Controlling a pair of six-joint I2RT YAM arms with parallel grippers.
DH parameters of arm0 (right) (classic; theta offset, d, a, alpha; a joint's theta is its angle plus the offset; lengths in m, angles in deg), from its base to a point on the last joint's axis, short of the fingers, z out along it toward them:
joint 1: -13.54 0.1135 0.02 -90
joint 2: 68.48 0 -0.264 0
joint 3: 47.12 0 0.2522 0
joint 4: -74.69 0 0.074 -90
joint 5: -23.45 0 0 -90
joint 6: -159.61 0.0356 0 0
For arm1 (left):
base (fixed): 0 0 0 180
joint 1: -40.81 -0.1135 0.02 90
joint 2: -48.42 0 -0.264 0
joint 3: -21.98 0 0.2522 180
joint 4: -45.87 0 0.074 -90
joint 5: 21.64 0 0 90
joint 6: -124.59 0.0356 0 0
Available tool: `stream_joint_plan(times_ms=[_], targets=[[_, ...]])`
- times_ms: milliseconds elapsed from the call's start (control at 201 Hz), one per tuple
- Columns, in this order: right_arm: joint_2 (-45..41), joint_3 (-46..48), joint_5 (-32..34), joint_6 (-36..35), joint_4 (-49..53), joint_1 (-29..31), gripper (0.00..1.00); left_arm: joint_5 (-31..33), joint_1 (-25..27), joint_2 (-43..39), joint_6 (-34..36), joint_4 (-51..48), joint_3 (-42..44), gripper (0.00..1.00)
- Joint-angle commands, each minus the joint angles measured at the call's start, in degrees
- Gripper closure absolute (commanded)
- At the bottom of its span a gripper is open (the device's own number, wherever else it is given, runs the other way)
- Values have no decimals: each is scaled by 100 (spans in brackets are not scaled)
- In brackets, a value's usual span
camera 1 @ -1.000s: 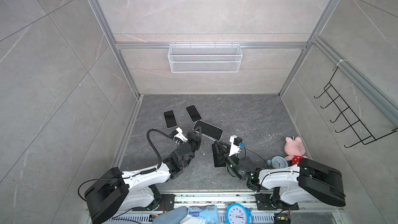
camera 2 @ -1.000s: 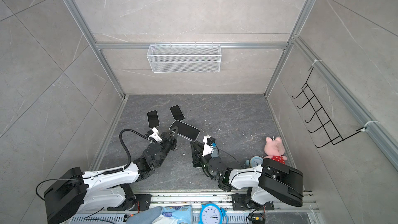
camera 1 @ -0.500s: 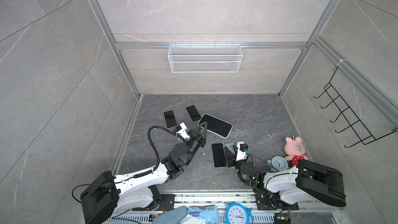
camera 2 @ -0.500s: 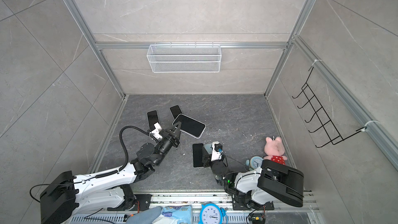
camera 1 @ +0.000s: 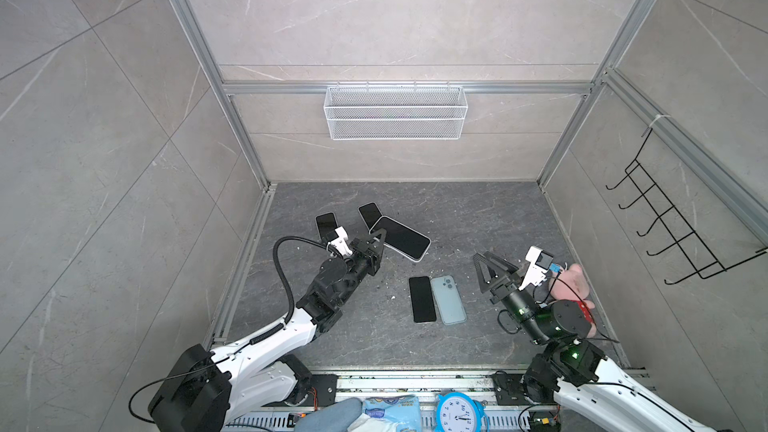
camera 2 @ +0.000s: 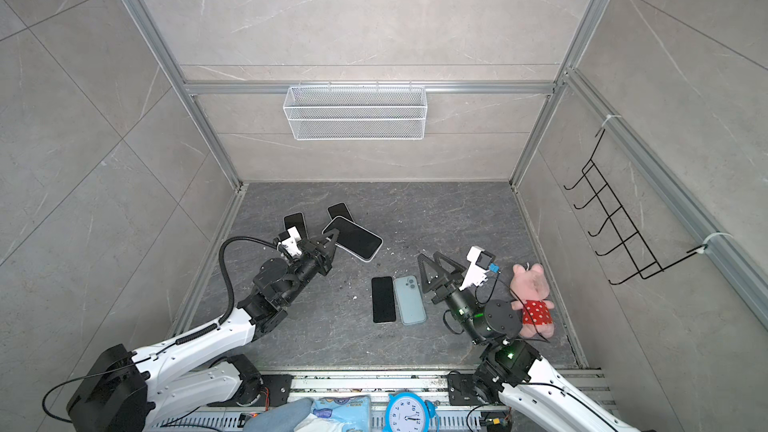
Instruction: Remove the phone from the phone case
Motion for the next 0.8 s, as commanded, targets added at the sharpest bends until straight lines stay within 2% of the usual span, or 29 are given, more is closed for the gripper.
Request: stream_joint_plan(times_ms=[0,159,289,413,618,792], targets=[[427,-503,-1231,599,1040,-176,22,-870,-72,295,-122,894,-444,100],[977,-759,-1917,1077,612,-433,21,-1030,-102,639,-298,1472,-416,100],[1371,-717,-2489,1574,318,-871,22,-1124,-107,715,-341,1790,-408,100],[1709,-360,-2991,2241,-638,-1337,24,-1173,-114,680,-320,1802,-397,100],[2189,-36,-3408,2734,-2049,-1511,31,-1200,-168,801,-426,2053,-315,100],[2588,58,-3561,2984,-2636,-1577,38,-1210,-177,978,-514,2302,-296,100]])
